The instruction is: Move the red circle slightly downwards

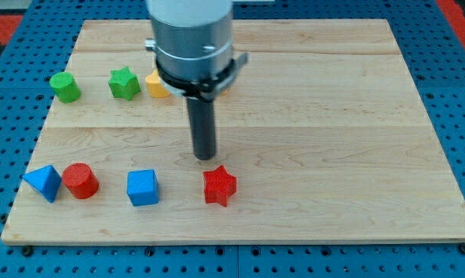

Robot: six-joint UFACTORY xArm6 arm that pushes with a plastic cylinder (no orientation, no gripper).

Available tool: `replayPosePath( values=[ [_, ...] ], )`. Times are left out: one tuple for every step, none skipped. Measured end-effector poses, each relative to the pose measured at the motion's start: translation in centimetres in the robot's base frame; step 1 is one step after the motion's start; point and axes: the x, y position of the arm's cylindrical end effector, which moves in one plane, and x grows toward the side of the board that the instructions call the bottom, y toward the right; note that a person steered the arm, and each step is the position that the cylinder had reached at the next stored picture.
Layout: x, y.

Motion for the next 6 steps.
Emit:
replayPosePath(
  values=[
    [-1.6,-5.3],
    [-0.5,-12.2],
    [1.1,-15.3],
    [2.4,-15.3],
    [2.5,-15.3],
    [2.5,-15.3]
  ],
)
